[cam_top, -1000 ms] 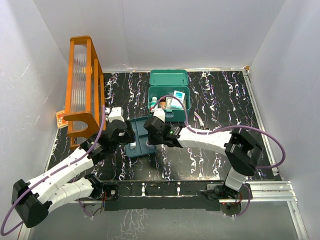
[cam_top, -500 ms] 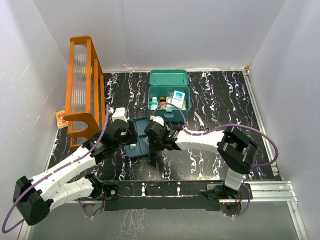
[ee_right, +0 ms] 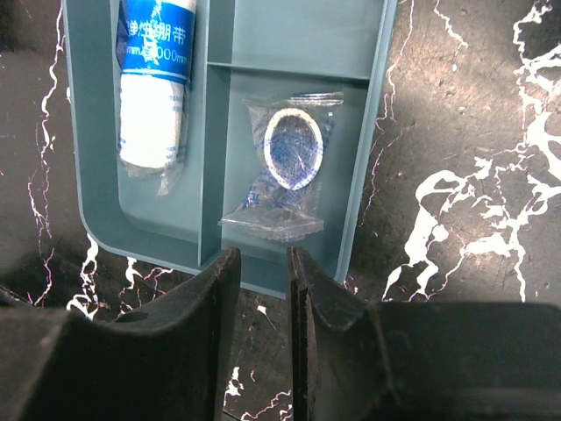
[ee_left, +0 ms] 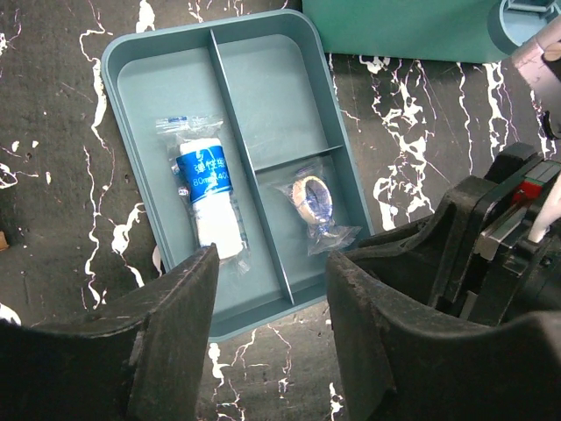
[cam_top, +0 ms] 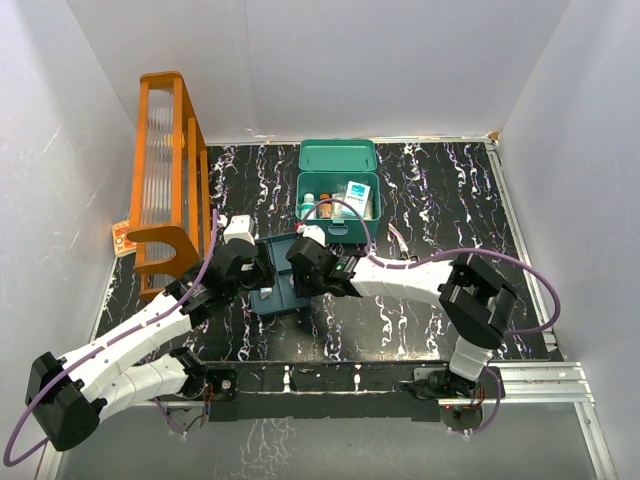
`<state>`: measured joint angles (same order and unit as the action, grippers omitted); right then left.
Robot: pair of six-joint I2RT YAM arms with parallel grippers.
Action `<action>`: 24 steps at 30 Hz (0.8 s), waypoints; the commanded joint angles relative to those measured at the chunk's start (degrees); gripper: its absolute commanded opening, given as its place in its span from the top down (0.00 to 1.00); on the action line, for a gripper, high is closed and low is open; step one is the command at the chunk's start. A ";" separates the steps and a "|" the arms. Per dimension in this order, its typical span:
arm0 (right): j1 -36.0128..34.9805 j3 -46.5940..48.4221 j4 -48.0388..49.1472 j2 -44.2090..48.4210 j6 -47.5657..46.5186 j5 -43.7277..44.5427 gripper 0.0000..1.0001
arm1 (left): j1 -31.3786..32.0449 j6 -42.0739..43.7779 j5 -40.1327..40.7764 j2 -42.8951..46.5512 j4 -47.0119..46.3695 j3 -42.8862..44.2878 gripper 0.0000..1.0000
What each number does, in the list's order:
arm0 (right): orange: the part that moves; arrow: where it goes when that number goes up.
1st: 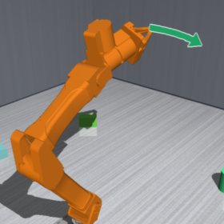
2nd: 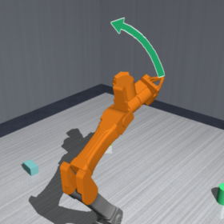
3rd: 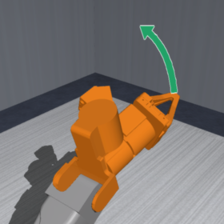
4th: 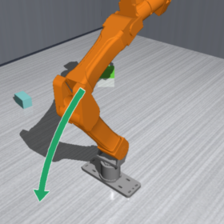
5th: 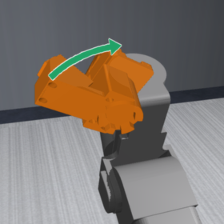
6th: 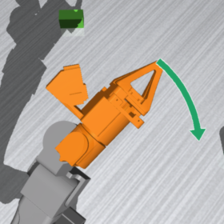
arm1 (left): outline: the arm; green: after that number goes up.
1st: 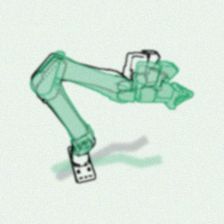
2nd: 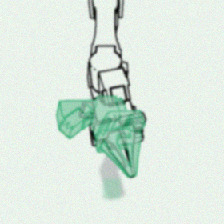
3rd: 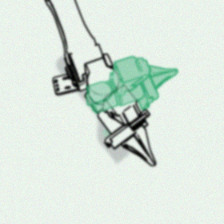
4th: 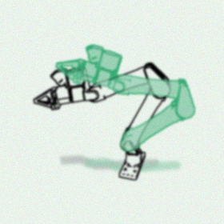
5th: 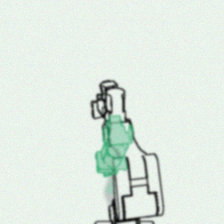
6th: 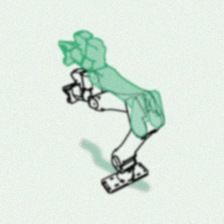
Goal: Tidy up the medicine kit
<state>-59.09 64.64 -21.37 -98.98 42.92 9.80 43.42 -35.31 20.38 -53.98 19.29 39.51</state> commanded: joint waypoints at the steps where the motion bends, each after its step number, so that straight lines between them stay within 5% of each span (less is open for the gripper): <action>1: 0.03 2.64 1.52 1.36 -1.39 1.99 0.75 | 0.21 0.65 0.57 0.91 -0.39 -0.37 0.52; 24: 0.03 7.91 -3.76 -9.44 -2.83 6.12 0.79 | 0.17 -1.09 5.18 4.59 1.87 -1.61 0.55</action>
<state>-59.13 71.18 -23.99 -107.37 40.42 13.82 43.42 -35.66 23.05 -51.31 19.97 38.50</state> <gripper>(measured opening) 0.215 0.450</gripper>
